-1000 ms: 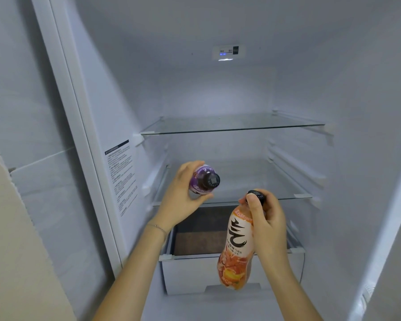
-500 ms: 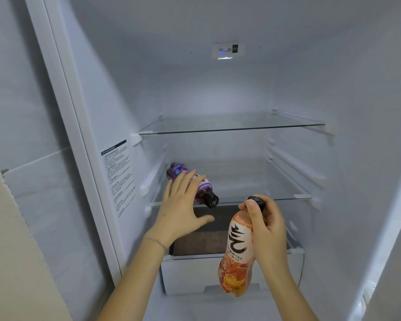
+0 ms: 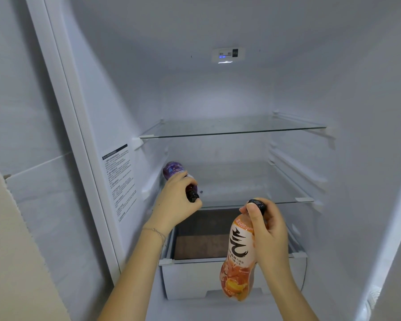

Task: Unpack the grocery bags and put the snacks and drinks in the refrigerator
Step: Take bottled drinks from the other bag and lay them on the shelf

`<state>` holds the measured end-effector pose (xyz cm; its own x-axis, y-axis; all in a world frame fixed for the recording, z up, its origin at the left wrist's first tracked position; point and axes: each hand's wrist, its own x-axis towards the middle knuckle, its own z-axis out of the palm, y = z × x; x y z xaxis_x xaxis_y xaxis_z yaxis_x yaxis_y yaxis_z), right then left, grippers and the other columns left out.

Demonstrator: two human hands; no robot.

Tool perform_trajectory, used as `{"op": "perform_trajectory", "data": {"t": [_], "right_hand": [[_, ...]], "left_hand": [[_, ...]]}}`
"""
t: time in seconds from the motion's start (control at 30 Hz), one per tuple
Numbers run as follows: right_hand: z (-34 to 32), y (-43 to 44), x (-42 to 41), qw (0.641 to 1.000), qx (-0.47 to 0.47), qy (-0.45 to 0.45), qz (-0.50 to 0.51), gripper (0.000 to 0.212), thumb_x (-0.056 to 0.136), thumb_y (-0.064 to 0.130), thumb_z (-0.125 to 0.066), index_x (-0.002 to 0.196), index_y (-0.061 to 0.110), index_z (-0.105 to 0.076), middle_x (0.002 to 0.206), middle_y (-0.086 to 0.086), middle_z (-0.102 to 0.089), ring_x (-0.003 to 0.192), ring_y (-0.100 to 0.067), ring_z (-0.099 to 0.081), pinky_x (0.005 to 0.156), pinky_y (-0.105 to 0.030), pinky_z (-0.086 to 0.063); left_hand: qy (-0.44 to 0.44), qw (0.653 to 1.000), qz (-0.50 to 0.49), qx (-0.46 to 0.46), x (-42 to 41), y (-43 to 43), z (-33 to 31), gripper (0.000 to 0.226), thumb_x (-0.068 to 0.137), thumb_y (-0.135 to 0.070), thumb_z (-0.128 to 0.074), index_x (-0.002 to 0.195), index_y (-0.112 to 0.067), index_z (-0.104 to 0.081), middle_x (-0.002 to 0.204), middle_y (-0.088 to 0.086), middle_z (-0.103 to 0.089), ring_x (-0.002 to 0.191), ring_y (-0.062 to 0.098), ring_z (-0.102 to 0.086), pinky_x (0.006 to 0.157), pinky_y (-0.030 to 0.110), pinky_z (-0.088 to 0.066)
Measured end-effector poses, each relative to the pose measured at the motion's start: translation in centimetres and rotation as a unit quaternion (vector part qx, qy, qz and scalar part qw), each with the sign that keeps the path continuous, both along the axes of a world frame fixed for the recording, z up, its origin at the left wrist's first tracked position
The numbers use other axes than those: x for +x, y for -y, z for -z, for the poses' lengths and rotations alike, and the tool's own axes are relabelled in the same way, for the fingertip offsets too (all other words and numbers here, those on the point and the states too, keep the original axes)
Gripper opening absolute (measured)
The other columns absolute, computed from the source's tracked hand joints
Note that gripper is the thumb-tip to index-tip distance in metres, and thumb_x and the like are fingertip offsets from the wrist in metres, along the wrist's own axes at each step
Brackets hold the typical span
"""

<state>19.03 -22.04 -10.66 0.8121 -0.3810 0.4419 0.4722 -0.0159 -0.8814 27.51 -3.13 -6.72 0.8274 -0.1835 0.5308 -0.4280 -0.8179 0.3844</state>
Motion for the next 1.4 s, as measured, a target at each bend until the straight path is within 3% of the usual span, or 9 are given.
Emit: {"op": "perform_trajectory", "data": {"t": [0.13, 0.4, 0.5, 0.6, 0.73, 0.93, 1.13, 1.27, 1.4], "right_hand": [[0.0, 0.1, 0.3, 1.000, 0.002, -0.005, 0.003, 0.031, 0.073, 0.051, -0.053, 0.094, 0.029, -0.060, 0.089, 0.004, -0.070, 0.081, -0.007, -0.067, 0.064, -0.018, -0.053], [-0.1, 0.6, 0.8, 1.000, 0.009, -0.010, 0.005, 0.036, 0.071, 0.052, -0.053, 0.097, 0.027, -0.060, 0.094, -0.001, -0.070, 0.085, -0.014, -0.067, 0.064, -0.020, -0.054], [-0.1, 0.8, 0.9, 1.000, 0.009, -0.011, 0.003, 0.034, 0.071, 0.050, -0.053, 0.096, 0.027, -0.060, 0.095, -0.002, -0.070, 0.087, -0.017, -0.067, 0.068, -0.022, -0.054], [0.0, 0.9, 1.1, 1.000, 0.004, -0.009, 0.001, 0.033, 0.071, 0.050, -0.053, 0.095, 0.028, -0.060, 0.093, 0.000, -0.070, 0.086, -0.016, -0.067, 0.068, -0.022, -0.054], [-0.1, 0.8, 1.4, 1.000, 0.003, -0.002, -0.004, 0.031, 0.071, 0.047, -0.055, 0.093, 0.026, -0.061, 0.090, 0.001, -0.071, 0.083, -0.015, -0.068, 0.065, -0.021, -0.054], [-0.4, 0.6, 1.5, 1.000, 0.002, 0.011, -0.009, 0.031, 0.071, 0.048, -0.055, 0.092, 0.026, -0.061, 0.087, 0.003, -0.071, 0.079, -0.012, -0.068, 0.063, -0.019, -0.056], [-1.6, 0.1, 1.2, 0.998, 0.015, 0.052, -0.014, 0.038, 0.071, 0.055, -0.061, 0.094, 0.024, -0.062, 0.089, 0.002, -0.070, 0.083, -0.013, -0.068, 0.066, -0.024, -0.057], [-3.0, -0.7, 0.6, 0.992, 0.053, 0.117, -0.007, 0.027, 0.080, 0.046, -0.064, 0.094, 0.023, -0.061, 0.083, 0.010, -0.070, 0.079, -0.005, -0.067, 0.066, -0.017, -0.054], [-4.7, -1.7, 0.4, 0.976, 0.105, 0.189, 0.023, 0.028, 0.084, 0.044, -0.056, 0.095, 0.019, -0.058, 0.083, 0.011, -0.069, 0.083, -0.004, -0.065, 0.074, -0.015, -0.051]], "left_hand": [[-0.026, 0.999, -0.019, -0.012, 1.6, 0.0, 0.1, 0.054, 0.076, -0.024, -0.065, 0.129, -0.016, -0.054, 0.136, -0.001, -0.050, 0.130, 0.020, -0.045, 0.108, 0.034, -0.040], [-0.017, 0.997, -0.068, 0.006, 4.4, 0.2, 0.7, 0.055, 0.090, -0.007, -0.061, 0.142, -0.010, -0.045, 0.153, 0.006, -0.035, 0.141, 0.023, -0.031, 0.114, 0.030, -0.025], [-0.001, 0.995, -0.100, -0.023, 5.8, -0.4, 1.6, 0.052, 0.089, 0.002, -0.056, 0.140, -0.007, -0.048, 0.149, 0.010, -0.041, 0.137, 0.026, -0.039, 0.114, 0.037, -0.031], [0.015, 0.989, -0.135, -0.053, 7.0, -1.2, 2.3, 0.043, 0.088, 0.004, -0.052, 0.130, -0.005, -0.058, 0.133, 0.013, -0.057, 0.118, 0.029, -0.055, 0.102, 0.040, -0.045], [0.030, 0.984, -0.169, -0.050, 8.3, -1.4, 2.0, 0.032, 0.088, 0.003, -0.052, 0.118, -0.001, -0.064, 0.117, 0.018, -0.065, 0.105, 0.032, -0.061, 0.093, 0.040, -0.049], [0.057, 0.984, -0.169, -0.006, 7.8, -0.5, 2.5, 0.043, 0.085, 0.009, -0.055, 0.127, 0.001, -0.058, 0.127, 0.021, -0.059, 0.115, 0.036, -0.056, 0.096, 0.041, -0.048], [0.076, 0.991, -0.106, -0.027, 2.1, 0.3, 2.8, 0.051, 0.092, -0.037, -0.062, 0.136, -0.014, -0.054, 0.141, 0.006, -0.053, 0.134, 0.025, -0.044, 0.111, 0.041, -0.036], [0.082, 0.992, -0.096, 0.005, -2.9, 0.1, 3.5, 0.063, 0.085, -0.065, -0.045, 0.132, -0.025, -0.057, 0.133, -0.005, -0.059, 0.127, 0.017, -0.050, 0.105, 0.041, -0.042], [0.053, 0.991, -0.108, 0.062, -5.9, -0.5, 4.1, 0.075, 0.082, -0.075, -0.028, 0.135, -0.029, -0.053, 0.132, -0.008, -0.058, 0.126, 0.016, -0.050, 0.102, 0.042, -0.044]]}}
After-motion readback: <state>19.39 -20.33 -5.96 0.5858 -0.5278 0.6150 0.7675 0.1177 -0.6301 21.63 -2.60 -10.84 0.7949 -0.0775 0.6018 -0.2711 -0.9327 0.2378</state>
